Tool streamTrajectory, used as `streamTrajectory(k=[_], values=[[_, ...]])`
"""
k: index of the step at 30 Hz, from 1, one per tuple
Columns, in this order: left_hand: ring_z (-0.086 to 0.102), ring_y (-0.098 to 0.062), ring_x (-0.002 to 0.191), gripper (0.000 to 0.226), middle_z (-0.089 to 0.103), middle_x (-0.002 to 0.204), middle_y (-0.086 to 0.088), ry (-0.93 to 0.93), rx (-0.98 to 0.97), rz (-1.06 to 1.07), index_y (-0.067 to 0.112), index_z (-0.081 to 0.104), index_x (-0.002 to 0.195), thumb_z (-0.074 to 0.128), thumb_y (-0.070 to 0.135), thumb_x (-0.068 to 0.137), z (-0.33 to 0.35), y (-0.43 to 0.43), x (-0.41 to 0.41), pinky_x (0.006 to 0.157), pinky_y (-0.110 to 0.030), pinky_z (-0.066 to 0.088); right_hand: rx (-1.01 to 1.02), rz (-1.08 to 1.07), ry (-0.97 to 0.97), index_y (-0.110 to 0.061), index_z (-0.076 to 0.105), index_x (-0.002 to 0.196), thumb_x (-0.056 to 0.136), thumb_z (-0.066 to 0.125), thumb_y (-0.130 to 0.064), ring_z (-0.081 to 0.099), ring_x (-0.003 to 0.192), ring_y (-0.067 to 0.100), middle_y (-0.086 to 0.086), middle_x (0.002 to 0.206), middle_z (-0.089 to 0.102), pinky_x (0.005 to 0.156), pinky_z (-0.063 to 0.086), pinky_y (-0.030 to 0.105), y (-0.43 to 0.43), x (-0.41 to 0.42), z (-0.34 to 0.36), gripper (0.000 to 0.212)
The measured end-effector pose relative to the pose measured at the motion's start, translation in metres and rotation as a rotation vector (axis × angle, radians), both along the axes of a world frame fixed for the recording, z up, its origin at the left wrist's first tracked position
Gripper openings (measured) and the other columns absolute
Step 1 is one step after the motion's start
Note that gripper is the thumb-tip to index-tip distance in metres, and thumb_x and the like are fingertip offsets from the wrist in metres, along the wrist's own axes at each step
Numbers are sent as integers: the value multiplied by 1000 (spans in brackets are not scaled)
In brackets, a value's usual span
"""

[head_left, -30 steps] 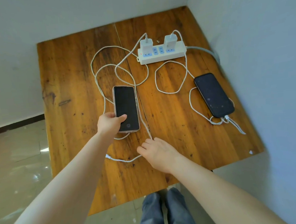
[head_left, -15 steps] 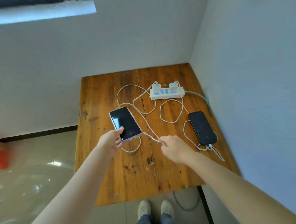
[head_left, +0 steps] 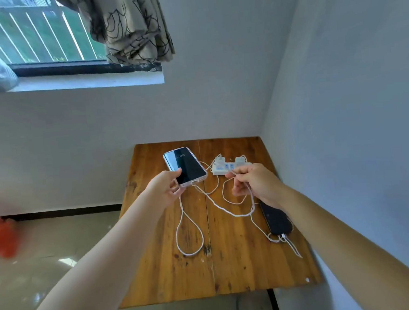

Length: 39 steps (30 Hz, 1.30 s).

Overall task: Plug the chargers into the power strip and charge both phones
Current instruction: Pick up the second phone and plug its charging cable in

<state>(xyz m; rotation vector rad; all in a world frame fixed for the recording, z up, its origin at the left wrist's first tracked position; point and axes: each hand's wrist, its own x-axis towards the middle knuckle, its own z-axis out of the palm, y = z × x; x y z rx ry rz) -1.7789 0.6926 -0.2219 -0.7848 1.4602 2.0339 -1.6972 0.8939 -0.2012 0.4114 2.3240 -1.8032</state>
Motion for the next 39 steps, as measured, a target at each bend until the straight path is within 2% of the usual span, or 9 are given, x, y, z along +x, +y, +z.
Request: streamTrajectory(k=[4, 7, 11, 13, 15, 20, 24, 34, 39], values=[[67, -28, 97, 45, 62, 122, -18, 32, 33, 27, 9, 46, 131, 62, 6, 89, 16, 7, -5, 46, -24, 54, -134, -6, -7, -9, 64, 94, 99, 37, -11, 47, 49, 10, 7, 64, 51, 48, 43, 20, -3, -7, 17, 27], [67, -28, 91, 46, 62, 122, -19, 47, 56, 71, 9, 44, 132, 61, 4, 90, 22, 11, -5, 43, -23, 55, -60, 20, 30, -9, 62, 99, 101, 37, -31, 38, 38, 7, 1, 58, 47, 39, 33, 14, -6, -12, 21, 34], [67, -29, 99, 51, 61, 120, -19, 18, 130, 131, 9, 44, 133, 62, 1, 87, 26, 10, -7, 59, -26, 57, -10, 34, 131, -3, 65, 98, 101, 40, -25, 47, 49, 9, 4, 61, 51, 51, 43, 19, -9, -16, 26, 33], [67, -29, 100, 53, 62, 119, -20, 20, 158, 129, 10, 43, 134, 63, 0, 86, 27, 9, -9, 56, -26, 57, 3, 18, 144, -3, 66, 99, 101, 40, -21, 50, 53, 10, 4, 61, 53, 55, 47, 20, -10, -18, 28, 31], [67, -29, 100, 54, 61, 120, -20, 28, 182, 122, 11, 41, 134, 63, 0, 86, 28, 10, -10, 51, -25, 57, -36, 7, 125, -5, 63, 102, 102, 39, -23, 44, 46, 7, 2, 59, 49, 45, 39, 16, -12, -20, 28, 30], [67, -29, 102, 51, 62, 120, -22, 23, 218, 105, 9, 42, 134, 62, 2, 87, 32, 14, -9, 67, -25, 57, 33, 27, 83, -13, 64, 98, 100, 41, -32, 36, 42, 6, 0, 60, 45, 41, 30, 16, -17, -19, 18, 29], [69, -28, 94, 50, 63, 119, -22, 11, 225, 94, 9, 43, 132, 63, 3, 87, 34, 18, -7, 60, -22, 57, 166, 11, 95, -17, 65, 85, 99, 45, -33, 39, 48, 9, 3, 61, 46, 45, 33, 18, -24, -23, 10, 29], [68, -30, 91, 49, 63, 121, -22, 6, 225, 93, 9, 45, 132, 63, 2, 86, 36, 22, -4, 45, -22, 56, 308, -5, 254, -11, 70, 100, 94, 56, -29, 60, 71, 12, -3, 82, 65, 61, 46, 15, -34, -22, 6, 24], [67, -31, 98, 51, 62, 122, -21, 19, 206, 87, 9, 45, 133, 64, 2, 86, 36, 26, -5, 42, -22, 55, 398, -42, 285, -10, 72, 98, 93, 57, -30, 57, 62, 7, -5, 74, 64, 55, 39, 10, -35, -23, 4, 25]])
